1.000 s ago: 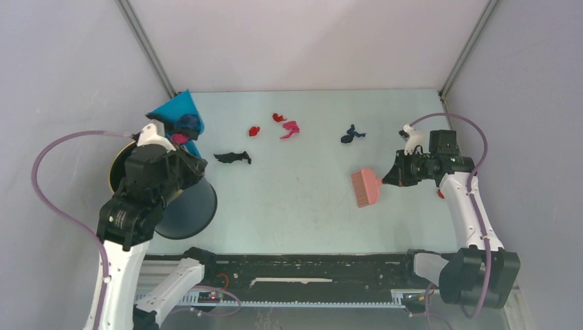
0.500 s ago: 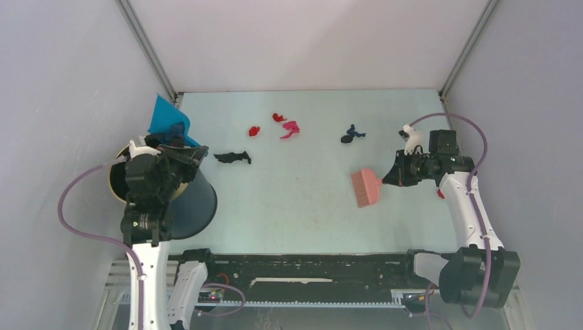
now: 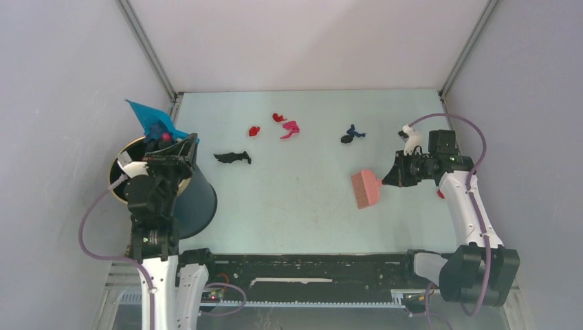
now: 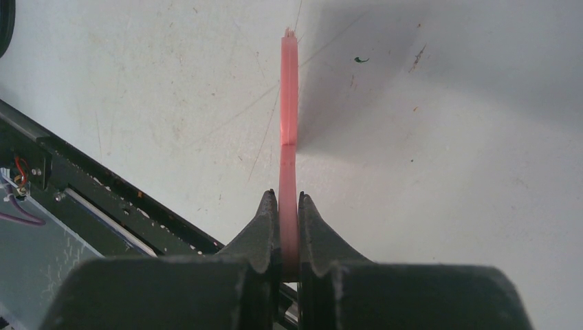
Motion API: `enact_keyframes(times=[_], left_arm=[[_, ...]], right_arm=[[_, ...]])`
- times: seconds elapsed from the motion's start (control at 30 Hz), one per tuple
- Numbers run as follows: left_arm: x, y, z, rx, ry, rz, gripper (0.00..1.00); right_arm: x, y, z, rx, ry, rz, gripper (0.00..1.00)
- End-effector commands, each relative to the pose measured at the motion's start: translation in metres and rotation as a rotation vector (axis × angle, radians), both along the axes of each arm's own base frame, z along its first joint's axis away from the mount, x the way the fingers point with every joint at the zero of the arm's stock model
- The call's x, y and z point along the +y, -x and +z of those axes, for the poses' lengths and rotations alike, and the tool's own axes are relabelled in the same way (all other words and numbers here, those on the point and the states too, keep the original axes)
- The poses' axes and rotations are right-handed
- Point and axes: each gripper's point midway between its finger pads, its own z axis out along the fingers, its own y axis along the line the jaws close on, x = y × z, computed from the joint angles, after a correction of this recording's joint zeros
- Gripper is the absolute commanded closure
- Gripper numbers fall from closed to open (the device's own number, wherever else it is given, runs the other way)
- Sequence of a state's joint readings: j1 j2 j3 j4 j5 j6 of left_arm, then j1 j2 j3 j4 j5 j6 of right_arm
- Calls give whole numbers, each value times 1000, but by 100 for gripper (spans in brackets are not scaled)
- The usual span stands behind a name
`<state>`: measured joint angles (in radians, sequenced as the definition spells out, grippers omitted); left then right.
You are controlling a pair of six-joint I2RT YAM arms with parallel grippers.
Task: Sweep away the paper scraps from the table
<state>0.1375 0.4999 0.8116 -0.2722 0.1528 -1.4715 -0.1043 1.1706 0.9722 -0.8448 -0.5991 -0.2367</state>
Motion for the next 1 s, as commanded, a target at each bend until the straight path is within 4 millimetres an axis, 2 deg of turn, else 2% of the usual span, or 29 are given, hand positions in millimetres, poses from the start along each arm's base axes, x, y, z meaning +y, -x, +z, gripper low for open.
enact_keyframes(times=[0.0, 0.03, 0.33, 0.67, 0.73, 0.77, 0.97], left_arm=[[8, -1, 14, -106, 206, 22, 100], [9, -2, 11, -108, 238, 21, 100], [8, -1, 28, -232, 384, -33, 100], [13, 1, 28, -210, 265, 26, 100], [16, 4, 34, -221, 206, 55, 100], [16, 7, 44, -225, 143, 67, 100], [18, 13, 68, -156, -286, 127, 100]], right_arm=[[0, -1, 0, -13, 2, 8, 100], [0, -1, 1, -13, 2, 10, 100], [0, 0, 0, -12, 2, 14, 100], [0, 0, -2, -3, 3, 16, 100], [0, -1, -2, -1, 2, 17, 100], [0, -1, -3, 0, 2, 17, 100], [2, -1, -4, 6, 6, 23, 100]])
